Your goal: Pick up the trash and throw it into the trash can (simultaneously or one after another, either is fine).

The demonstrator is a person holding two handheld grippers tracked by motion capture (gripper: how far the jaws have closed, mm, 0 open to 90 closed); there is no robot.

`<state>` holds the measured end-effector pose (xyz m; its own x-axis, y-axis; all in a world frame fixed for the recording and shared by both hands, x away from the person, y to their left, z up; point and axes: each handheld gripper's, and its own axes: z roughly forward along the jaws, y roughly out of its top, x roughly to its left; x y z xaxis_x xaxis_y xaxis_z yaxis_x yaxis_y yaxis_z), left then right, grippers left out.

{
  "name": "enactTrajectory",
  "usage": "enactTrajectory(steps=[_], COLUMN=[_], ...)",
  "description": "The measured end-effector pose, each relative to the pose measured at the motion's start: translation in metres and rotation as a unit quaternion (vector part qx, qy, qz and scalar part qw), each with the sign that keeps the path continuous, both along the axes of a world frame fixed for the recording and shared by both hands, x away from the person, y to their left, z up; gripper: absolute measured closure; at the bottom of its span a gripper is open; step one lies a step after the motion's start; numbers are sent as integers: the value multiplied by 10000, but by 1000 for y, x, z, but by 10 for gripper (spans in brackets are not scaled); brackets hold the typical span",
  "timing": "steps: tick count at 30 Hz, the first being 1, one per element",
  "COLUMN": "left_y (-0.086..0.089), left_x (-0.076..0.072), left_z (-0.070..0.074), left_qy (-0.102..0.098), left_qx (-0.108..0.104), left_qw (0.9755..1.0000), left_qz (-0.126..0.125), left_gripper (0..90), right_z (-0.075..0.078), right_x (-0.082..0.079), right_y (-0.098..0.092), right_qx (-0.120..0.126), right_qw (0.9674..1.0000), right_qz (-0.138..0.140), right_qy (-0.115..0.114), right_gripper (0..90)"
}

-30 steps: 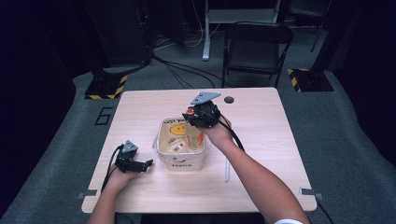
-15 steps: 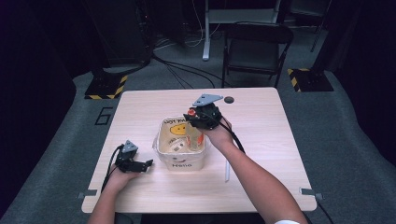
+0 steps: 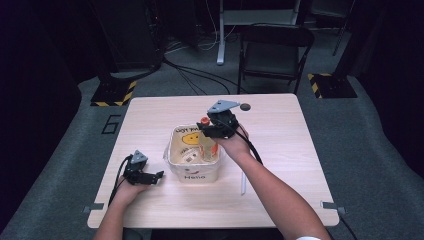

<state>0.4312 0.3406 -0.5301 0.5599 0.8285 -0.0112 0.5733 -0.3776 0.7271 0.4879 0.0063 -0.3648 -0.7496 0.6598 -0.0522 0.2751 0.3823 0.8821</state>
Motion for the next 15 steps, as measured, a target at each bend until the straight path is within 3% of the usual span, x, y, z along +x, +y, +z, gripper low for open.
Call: enactTrajectory(steps=[9,15], left_y=[0,0], left_x=[0,0], left_z=[0,0], left_qy=[1,4], left_qx=[1,-3], left_qw=[10000,10000], left_qz=[0,3], left_gripper=[61,61], right_z=[-1,1], right_x=[-10,-15], right_y=[-14,-25], right_qx=[44,51], right_qw=[10000,9998], right_qz=[-73,-146], right_qy=[28,-91], right_gripper=[379,380])
